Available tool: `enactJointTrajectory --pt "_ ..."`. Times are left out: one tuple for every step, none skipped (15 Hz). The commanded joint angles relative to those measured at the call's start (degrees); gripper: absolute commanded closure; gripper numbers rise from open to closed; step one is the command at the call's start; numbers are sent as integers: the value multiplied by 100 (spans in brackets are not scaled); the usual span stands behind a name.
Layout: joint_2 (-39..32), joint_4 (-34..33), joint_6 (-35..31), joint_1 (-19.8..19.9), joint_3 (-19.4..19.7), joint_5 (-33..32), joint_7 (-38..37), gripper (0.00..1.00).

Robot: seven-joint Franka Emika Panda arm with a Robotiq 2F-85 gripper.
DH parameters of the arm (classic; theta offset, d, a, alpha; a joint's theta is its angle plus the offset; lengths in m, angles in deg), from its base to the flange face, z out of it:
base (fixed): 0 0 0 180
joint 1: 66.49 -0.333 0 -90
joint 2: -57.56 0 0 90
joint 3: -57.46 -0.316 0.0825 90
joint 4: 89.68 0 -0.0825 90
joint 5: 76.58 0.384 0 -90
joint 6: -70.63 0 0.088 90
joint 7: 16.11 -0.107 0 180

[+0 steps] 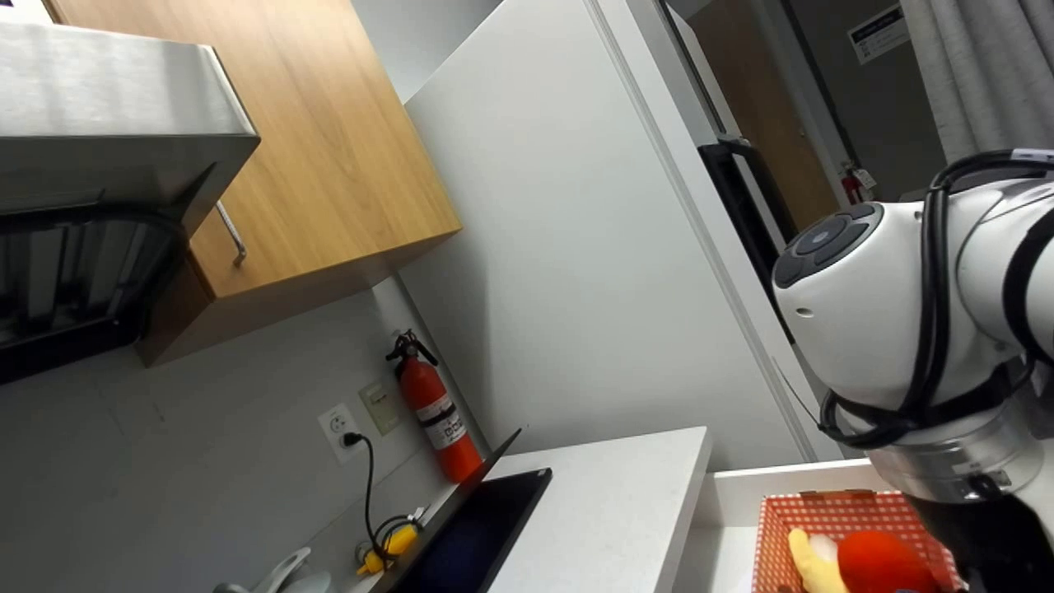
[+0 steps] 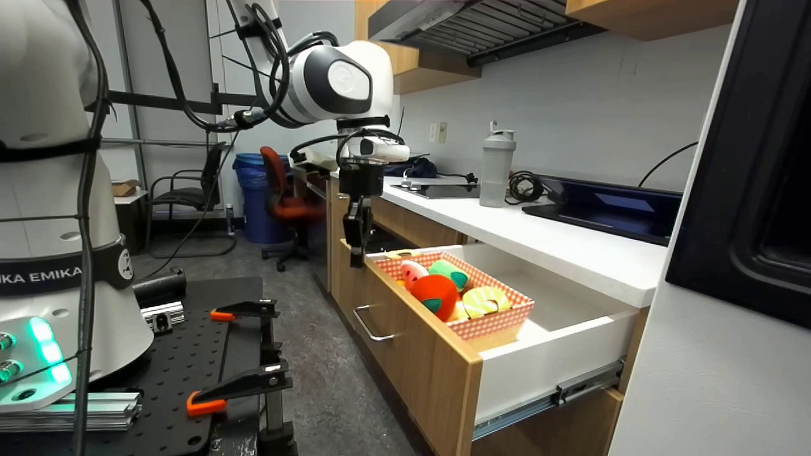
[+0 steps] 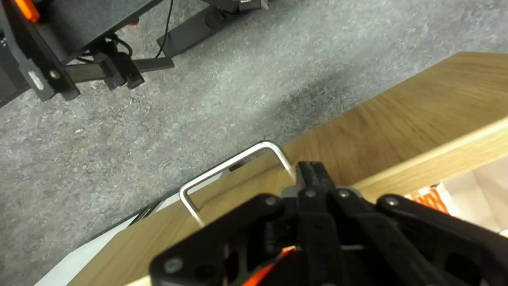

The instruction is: Pick up the two plush toys from the drawer, put them in the toy basket and close the top drawer.

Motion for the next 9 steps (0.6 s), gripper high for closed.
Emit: enactJointTrajectory --pt "25 -206 -35 179 3 -897 -684 100" --pt "-33 -312 -13 205 15 -1102 -792 100" --pt "-72 -408 2 230 27 -1280 -885 100" --pt "-94 -513 26 253 39 -1434 -932 100" --pt "-95 -583 27 273 53 -1591 -992 100" --pt "-61 -624 54 286 68 -1691 -962 100" --pt "-16 -631 93 293 82 -1728 -918 100" --pt "36 -589 134 280 101 -1587 -716 100" --pt "59 -559 204 261 116 -1412 -519 100"
